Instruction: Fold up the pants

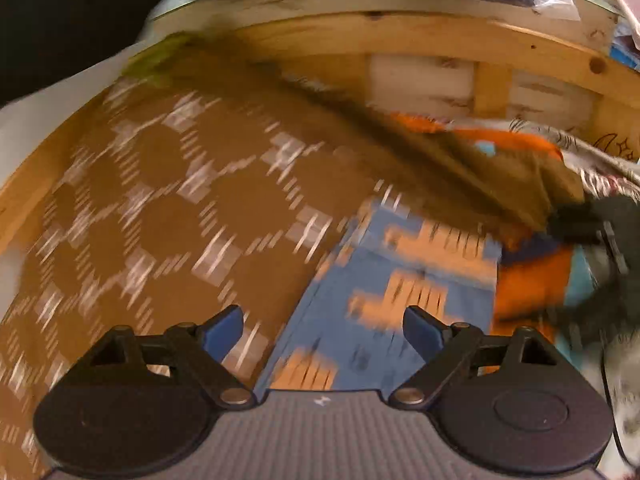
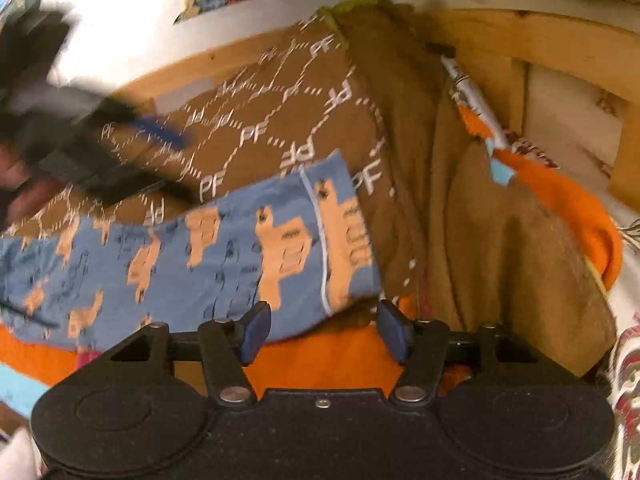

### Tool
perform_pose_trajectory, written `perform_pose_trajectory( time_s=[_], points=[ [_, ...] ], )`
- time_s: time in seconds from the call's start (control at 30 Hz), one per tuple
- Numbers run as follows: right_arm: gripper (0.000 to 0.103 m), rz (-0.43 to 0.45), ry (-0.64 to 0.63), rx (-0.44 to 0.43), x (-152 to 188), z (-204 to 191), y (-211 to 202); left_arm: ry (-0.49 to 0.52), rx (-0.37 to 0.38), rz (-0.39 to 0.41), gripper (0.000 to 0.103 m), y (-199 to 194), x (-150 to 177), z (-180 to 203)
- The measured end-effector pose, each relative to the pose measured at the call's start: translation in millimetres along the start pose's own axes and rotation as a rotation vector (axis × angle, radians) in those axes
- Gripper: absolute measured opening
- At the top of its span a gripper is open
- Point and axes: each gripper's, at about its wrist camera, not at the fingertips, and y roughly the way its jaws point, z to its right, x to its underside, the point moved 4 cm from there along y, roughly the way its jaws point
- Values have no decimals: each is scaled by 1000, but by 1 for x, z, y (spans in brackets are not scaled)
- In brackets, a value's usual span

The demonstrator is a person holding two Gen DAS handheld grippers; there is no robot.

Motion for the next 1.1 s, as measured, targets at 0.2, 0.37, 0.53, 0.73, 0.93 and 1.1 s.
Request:
perform_pose_trajectory(
  time_s=[0.2, 0.37, 0.53, 0.73, 0.93, 1.1],
  points=[
    [66, 40, -30, -2, 6, -1, 9, -2, 37, -59, 75, 57, -14, 2],
    [53, 91, 119, -42, -1, 20, 5, 57, 18, -44, 56, 63, 0, 4],
    [30, 127, 232, -28, -4, 36, 7, 59, 11, -24, 53, 63, 11, 4],
    [11, 159, 253, -9, -5, 37, 4, 53, -25, -19, 43, 59, 6, 3],
    [10, 168, 201, 41, -5, 32, -1, 41, -68, -35, 40, 61, -7, 12],
    [10, 181, 128, 74, -2, 21, -3, -162, -80, -32, 63, 31, -7, 0]
  ],
)
